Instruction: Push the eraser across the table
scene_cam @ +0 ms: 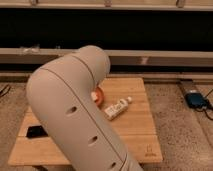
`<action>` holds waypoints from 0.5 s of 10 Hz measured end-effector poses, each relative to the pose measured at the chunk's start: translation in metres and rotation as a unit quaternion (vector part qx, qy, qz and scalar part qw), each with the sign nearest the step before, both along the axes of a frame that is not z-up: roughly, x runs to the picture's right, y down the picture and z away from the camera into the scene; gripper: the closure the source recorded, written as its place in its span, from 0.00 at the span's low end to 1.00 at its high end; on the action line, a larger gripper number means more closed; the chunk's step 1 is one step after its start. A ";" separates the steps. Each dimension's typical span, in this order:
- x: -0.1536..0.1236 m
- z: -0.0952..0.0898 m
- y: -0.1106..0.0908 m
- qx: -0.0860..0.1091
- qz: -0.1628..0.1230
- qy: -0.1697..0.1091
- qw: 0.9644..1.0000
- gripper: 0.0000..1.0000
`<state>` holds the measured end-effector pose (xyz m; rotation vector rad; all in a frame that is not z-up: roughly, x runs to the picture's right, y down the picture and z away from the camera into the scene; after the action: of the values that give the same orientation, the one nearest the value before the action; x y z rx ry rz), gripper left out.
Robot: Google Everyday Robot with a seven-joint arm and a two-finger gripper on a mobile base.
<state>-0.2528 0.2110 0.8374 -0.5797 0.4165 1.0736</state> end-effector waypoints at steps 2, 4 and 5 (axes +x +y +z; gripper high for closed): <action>-0.010 -0.002 0.003 -0.001 -0.010 -0.008 1.000 0.20; -0.019 -0.004 0.004 -0.001 -0.015 -0.017 1.000 0.20; -0.026 -0.006 0.003 -0.001 -0.016 -0.023 1.000 0.20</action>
<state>-0.2784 0.2145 0.8318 -0.5969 0.3867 1.0267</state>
